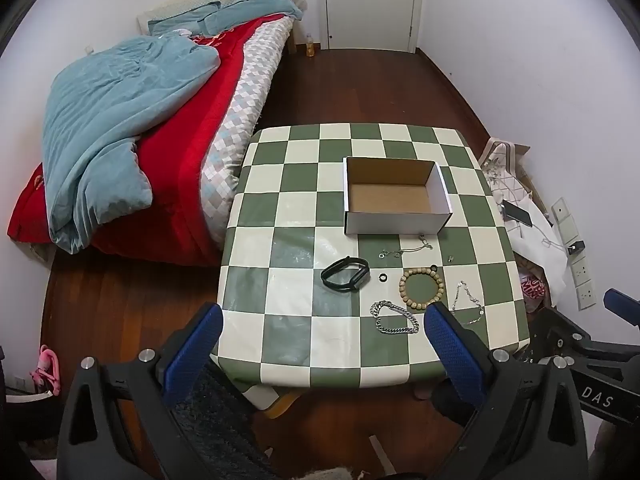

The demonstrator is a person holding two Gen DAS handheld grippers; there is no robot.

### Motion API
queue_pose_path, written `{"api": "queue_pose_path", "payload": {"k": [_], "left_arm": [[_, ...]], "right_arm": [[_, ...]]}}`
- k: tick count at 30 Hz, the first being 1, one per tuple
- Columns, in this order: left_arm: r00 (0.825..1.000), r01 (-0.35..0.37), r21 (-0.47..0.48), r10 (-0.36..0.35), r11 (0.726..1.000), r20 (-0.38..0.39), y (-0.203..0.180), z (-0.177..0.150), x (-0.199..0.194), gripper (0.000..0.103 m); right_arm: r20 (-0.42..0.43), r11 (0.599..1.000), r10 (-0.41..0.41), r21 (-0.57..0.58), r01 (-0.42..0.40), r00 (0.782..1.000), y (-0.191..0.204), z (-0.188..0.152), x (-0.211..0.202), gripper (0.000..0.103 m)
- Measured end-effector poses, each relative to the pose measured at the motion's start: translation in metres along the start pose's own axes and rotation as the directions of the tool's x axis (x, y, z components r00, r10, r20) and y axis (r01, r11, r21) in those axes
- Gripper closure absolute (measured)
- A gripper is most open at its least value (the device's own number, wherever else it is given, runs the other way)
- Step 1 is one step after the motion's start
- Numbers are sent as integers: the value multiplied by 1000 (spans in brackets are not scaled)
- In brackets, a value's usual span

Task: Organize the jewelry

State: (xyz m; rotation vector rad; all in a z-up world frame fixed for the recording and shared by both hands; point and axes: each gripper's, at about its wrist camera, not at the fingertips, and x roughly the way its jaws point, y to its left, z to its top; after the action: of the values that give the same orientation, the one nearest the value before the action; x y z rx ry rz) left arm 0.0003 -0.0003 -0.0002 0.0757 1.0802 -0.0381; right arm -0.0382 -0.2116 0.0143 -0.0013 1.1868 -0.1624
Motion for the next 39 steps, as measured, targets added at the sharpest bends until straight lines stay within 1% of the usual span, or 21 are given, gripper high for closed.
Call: {"api": "queue_pose_path", "payload": {"k": [21, 24, 30, 39], "left_arm": [[1000, 3, -3, -3, 1000, 5, 0, 0, 0, 0], [1000, 2, -4, -2, 1000, 6, 0, 0, 0, 0], [1000, 3, -5, -2, 1000, 13, 0, -7, -11, 0], [1000, 5, -6, -5, 1000, 14, 4, -4, -11, 0]], "right_arm": [[6, 1000, 6, 3, -6, 1000, 1, -1, -5, 0], [6, 1000, 9, 1, -9, 1000, 7, -1, -8, 0], [7, 1000, 9, 0, -9, 1000, 9, 0, -9, 0], [13, 1000, 12, -5, -12, 1000, 10, 3, -13, 0]]}}
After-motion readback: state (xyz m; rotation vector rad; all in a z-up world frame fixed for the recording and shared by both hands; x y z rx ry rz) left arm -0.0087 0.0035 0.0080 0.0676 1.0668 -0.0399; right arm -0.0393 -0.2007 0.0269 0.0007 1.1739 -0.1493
